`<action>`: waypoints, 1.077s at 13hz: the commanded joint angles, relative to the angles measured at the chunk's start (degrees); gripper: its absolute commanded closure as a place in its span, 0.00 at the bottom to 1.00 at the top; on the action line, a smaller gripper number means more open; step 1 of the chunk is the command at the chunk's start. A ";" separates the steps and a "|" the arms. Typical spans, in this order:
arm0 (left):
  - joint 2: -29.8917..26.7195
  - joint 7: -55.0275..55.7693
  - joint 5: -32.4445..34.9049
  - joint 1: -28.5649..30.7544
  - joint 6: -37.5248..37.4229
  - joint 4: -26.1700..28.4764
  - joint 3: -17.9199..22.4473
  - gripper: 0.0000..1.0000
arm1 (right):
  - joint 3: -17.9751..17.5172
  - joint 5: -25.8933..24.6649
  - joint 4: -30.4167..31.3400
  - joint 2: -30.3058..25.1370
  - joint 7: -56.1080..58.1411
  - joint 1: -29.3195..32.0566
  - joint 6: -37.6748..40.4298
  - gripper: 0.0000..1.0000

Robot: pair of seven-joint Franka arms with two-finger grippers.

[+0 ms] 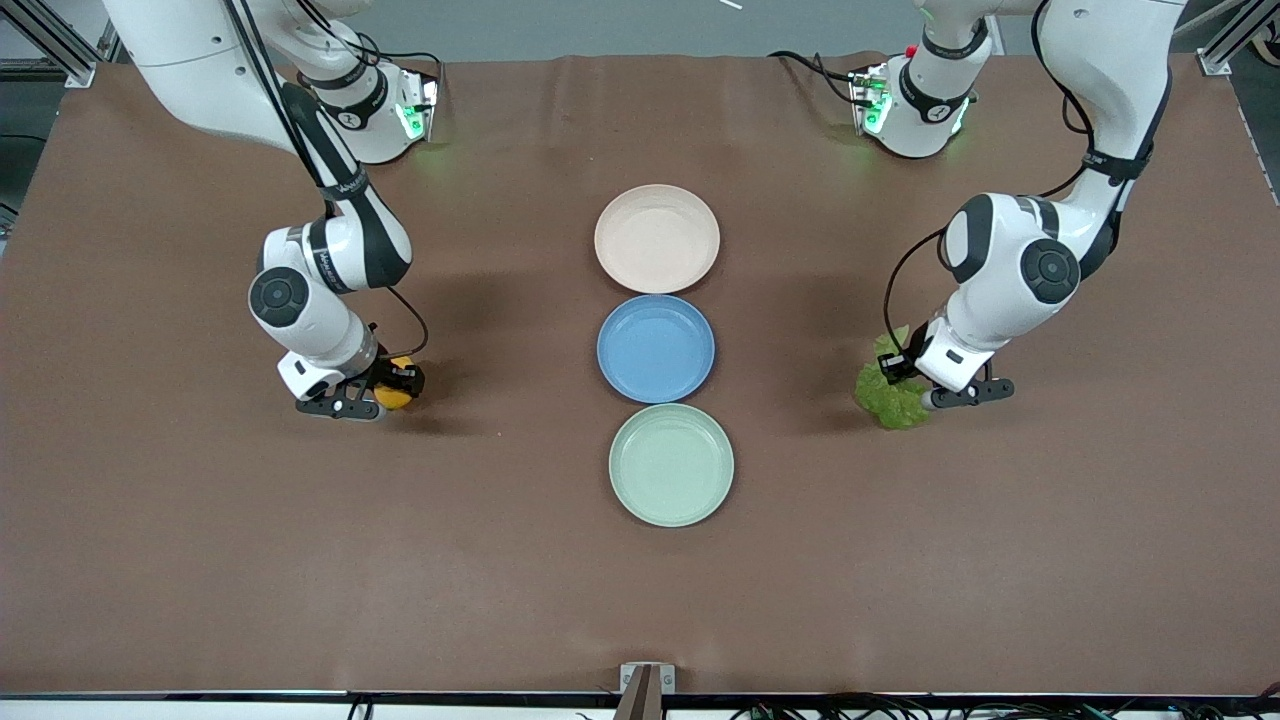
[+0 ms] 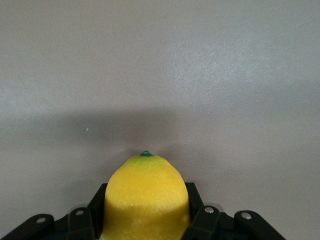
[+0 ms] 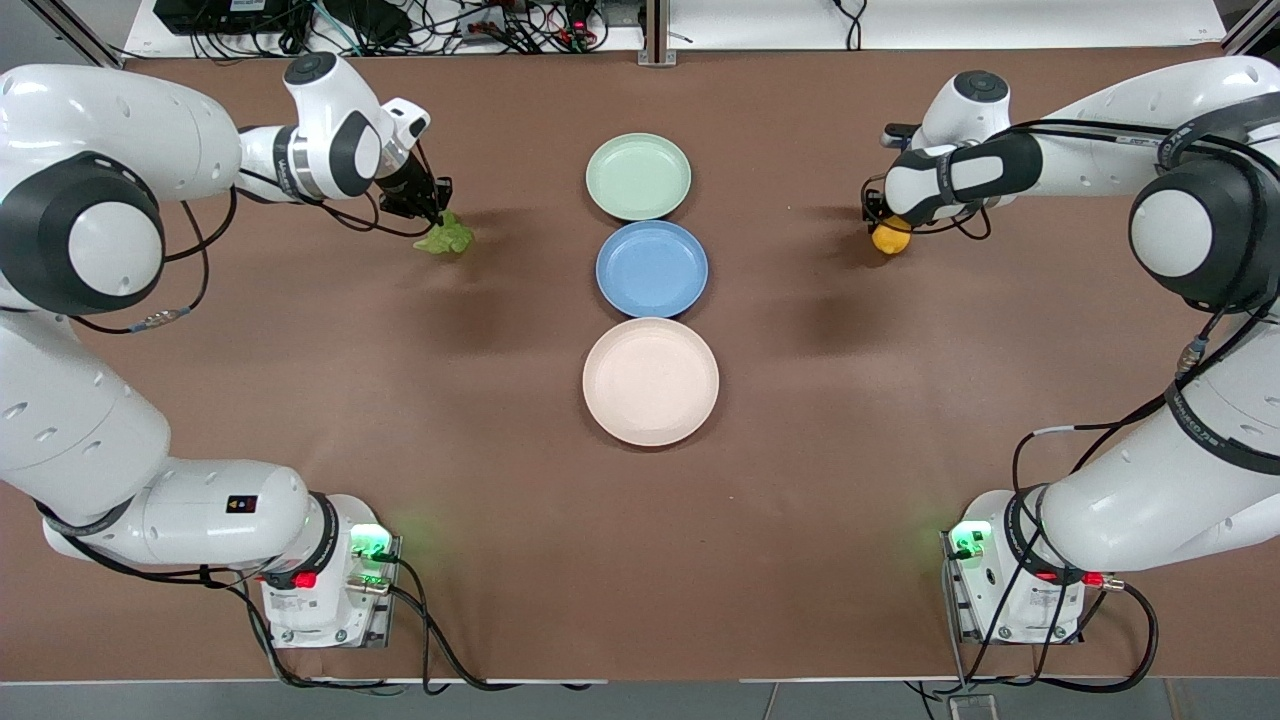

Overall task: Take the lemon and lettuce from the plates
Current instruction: 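Lower both items onto the table and open both grippers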

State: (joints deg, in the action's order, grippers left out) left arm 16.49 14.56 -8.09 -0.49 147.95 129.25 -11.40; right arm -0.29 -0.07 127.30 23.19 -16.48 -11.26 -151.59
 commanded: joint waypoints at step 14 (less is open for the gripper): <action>-10.14 -7.79 -0.34 3.75 -7.91 1.27 0.06 0.00 | -1.02 -0.37 -15.82 -8.16 16.27 10.36 32.52 0.00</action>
State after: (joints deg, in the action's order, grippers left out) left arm 10.28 8.23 -8.09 2.97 143.97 129.96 -11.38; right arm -0.32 -0.07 115.92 18.61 -6.13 -5.73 -128.39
